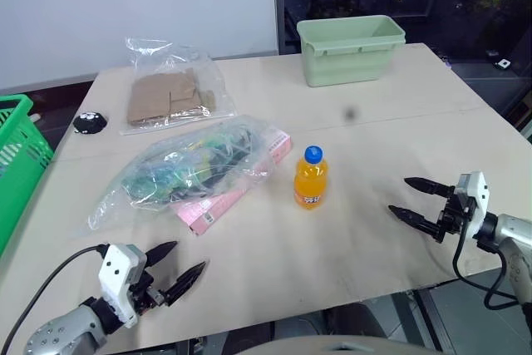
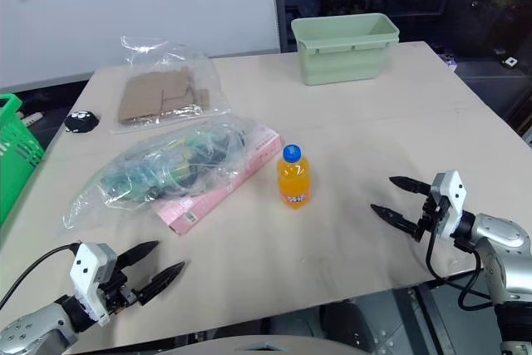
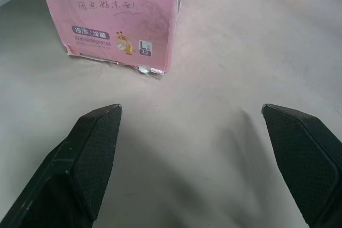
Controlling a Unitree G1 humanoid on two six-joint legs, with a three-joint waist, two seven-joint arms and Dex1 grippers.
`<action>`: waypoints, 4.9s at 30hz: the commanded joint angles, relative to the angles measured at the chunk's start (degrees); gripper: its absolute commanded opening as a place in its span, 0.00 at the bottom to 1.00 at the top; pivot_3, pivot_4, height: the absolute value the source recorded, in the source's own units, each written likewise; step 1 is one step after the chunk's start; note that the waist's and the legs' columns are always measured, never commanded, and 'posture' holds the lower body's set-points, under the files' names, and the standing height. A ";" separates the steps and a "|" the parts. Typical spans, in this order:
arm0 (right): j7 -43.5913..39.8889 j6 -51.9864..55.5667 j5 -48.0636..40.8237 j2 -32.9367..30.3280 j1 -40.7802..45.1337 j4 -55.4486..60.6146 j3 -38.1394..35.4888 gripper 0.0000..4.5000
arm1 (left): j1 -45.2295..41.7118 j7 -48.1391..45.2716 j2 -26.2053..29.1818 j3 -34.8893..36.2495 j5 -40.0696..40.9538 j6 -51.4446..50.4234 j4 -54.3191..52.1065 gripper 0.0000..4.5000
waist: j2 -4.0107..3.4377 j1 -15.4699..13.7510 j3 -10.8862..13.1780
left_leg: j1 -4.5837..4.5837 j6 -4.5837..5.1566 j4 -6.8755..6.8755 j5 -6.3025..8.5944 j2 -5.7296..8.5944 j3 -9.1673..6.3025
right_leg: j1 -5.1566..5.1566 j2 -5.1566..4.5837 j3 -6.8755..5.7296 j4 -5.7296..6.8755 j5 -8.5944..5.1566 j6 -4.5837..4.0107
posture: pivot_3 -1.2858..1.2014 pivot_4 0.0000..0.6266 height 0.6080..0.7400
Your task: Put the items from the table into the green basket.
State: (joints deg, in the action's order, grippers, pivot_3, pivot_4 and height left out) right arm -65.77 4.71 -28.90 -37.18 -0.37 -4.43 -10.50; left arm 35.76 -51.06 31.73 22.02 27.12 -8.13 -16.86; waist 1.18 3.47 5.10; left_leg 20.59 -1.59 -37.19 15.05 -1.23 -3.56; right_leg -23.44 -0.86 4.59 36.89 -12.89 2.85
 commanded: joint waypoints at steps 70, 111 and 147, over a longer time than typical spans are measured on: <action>4.30 16.21 35.18 16.70 62.13 5.44 41.53 0.01 | 20.05 -5.13 -11.39 32.92 25.02 3.18 -16.16 1.00 | 0.95 -8.04 -0.60 | 0.22 0.01 0.07 0.06 -0.11 -0.08 | -0.29 -0.08 -0.36 -0.09 0.00 -0.04 | 0.66 0.00 1.00; 39.31 3.61 36.14 -4.00 78.89 -40.21 12.10 0.01 | -66.83 -3.99 14.10 -12.27 14.99 -16.58 24.74 1.00 | 0.40 0.64 -0.45 | 0.55 -0.15 0.74 -0.05 0.00 -0.19 | -0.70 -0.14 -0.40 -0.06 0.33 -0.05 | 0.50 0.00 1.00; -2.74 35.87 -8.01 -11.91 22.03 15.23 -10.89 0.98 | -54.95 -31.94 19.26 -5.50 13.23 -16.78 18.51 1.00 | -0.02 6.52 -0.89 | 0.22 0.04 -0.06 0.06 0.01 -0.47 | -0.25 -0.06 -0.40 0.74 0.13 0.25 | 0.49 0.00 1.00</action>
State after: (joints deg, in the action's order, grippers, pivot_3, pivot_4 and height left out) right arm -66.11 40.07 -33.46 -48.85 22.25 6.85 -18.98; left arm -19.31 -81.14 50.05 15.30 38.95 -25.05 5.05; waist 1.16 9.99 4.21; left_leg 20.81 -1.49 -37.27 15.15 -1.21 -4.05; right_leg -23.68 -0.94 4.17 37.65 -12.79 3.15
